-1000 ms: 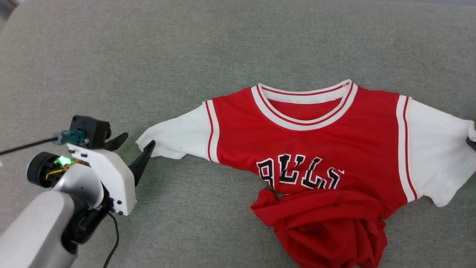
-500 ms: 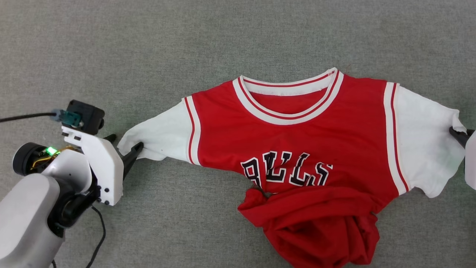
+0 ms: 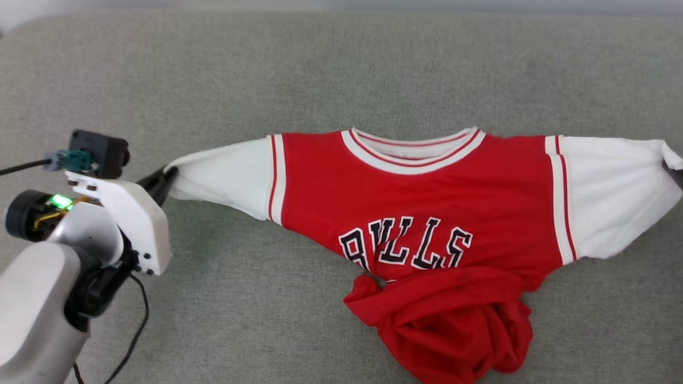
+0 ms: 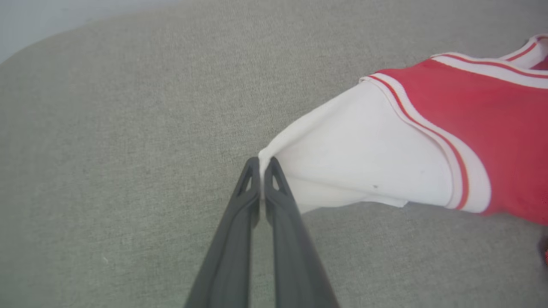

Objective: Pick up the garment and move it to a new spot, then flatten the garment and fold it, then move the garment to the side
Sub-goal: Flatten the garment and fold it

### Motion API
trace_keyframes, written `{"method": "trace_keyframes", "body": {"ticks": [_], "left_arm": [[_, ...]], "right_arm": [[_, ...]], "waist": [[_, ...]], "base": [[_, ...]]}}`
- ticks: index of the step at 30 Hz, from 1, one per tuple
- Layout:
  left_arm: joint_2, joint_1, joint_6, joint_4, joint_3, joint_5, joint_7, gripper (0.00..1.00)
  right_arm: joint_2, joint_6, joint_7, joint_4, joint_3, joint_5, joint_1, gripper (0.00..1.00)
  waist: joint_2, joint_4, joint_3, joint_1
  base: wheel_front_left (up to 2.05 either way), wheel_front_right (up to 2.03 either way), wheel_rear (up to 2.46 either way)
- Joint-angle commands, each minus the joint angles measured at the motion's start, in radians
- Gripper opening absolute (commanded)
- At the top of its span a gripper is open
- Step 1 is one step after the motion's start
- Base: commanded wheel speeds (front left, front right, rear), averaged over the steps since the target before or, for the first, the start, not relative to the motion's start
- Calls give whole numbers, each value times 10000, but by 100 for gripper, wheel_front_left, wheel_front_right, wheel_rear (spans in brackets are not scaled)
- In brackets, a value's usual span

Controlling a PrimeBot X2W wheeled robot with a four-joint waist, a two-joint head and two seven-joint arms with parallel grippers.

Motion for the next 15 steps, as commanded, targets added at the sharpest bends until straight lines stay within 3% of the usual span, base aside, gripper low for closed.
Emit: {"method": "trace_keyframes", "body": {"ticks": [1, 9, 15], "left_arm": [[108, -97, 76, -92, 101, 63, -122, 0], [869, 194, 582, -1645, 862, 538, -1022, 0], [1882, 395, 1024, -3366, 2071, 464, -1331, 0]], "right_arm": [[66, -7, -89, -4, -65, 48, -156, 0], [10, -8, -704, -401, -710, 229, -576, 0], [-414, -8, -1289, -1262, -1027, 419, -1484, 0]], "waist": [[0, 60, -512, -1], [0, 29, -1970, -1], [0, -108, -2835, -1]], "base": [[0, 0, 0], [0, 0, 0], [0, 0, 0]]}}
